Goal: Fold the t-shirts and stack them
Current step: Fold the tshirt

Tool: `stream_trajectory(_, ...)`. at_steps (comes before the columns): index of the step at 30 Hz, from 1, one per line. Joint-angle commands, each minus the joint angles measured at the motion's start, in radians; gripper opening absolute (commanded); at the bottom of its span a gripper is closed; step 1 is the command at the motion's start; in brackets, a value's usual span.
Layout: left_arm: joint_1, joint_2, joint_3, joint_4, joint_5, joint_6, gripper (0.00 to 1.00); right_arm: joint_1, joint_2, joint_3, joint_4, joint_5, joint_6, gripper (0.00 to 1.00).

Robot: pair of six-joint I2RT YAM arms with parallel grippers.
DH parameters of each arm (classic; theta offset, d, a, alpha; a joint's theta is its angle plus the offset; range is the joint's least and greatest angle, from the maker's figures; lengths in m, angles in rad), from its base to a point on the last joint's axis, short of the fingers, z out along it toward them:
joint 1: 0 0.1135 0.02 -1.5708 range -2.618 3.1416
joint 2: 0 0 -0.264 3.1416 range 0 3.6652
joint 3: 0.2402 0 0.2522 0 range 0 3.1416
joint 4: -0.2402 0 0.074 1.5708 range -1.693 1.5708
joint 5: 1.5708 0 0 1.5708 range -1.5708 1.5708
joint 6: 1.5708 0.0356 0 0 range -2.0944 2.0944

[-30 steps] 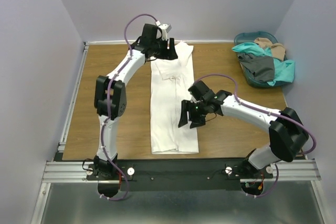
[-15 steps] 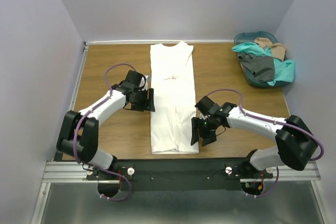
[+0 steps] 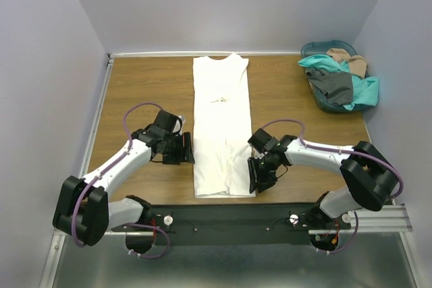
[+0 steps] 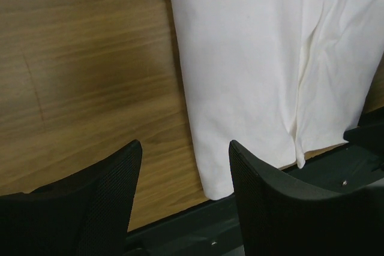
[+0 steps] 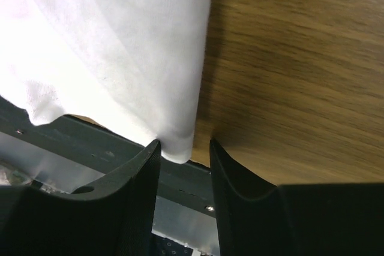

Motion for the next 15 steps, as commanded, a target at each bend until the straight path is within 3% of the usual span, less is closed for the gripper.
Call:
stream_trajectory(1,-0.021,-0.049,-0.018,-0.050,0.008,-0.064,0.68,0.009,0.015,-0.010,0.042,-0.015,-0.039,0.43)
stream_trajectory(6,-0.059,-0.049,-0.060,-0.050,0.033,-0.104,0.68,0.011,0.018,-0.024,0.047,-0.036,-0.053,0.33)
stream_trajectory(9,-0.099,-0.053,-0.086,-0.050,0.053,-0.127,0.68,0.011,0.016,-0.033,0.046,-0.050,-0.054,0.19)
stream_trajectory(10,-0.111,-0.053,-0.096,-0.044,0.065,-0.134,0.68,0.011,0.015,-0.034,0.044,-0.053,-0.054,0.09)
stream_trajectory(15,-0.197,-0.079,-0.159,0.003,0.116,-0.219,0.67,0.011,0.004,-0.043,0.044,-0.055,-0.057,0.05)
